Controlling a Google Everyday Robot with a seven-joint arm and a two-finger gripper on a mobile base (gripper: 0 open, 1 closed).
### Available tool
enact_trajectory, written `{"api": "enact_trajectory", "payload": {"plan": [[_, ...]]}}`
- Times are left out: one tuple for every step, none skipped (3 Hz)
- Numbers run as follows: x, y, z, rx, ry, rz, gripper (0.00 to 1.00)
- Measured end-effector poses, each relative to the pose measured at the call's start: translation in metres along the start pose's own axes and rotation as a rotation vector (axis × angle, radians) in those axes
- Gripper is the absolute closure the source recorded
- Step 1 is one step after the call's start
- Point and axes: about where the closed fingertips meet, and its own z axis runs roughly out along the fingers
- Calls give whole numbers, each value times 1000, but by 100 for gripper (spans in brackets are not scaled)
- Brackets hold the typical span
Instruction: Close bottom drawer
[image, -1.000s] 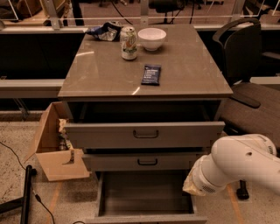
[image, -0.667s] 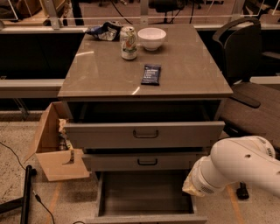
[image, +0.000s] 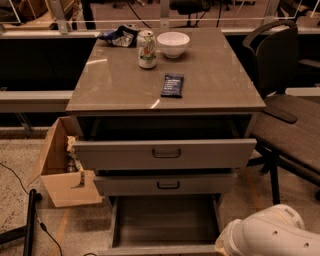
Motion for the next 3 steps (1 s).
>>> {"api": "enact_trajectory", "payload": {"plan": [[13, -17, 35, 71, -70, 22, 100], [17, -53, 56, 176, -187, 34, 100], [3, -60, 57, 205, -241, 11, 100]]}}
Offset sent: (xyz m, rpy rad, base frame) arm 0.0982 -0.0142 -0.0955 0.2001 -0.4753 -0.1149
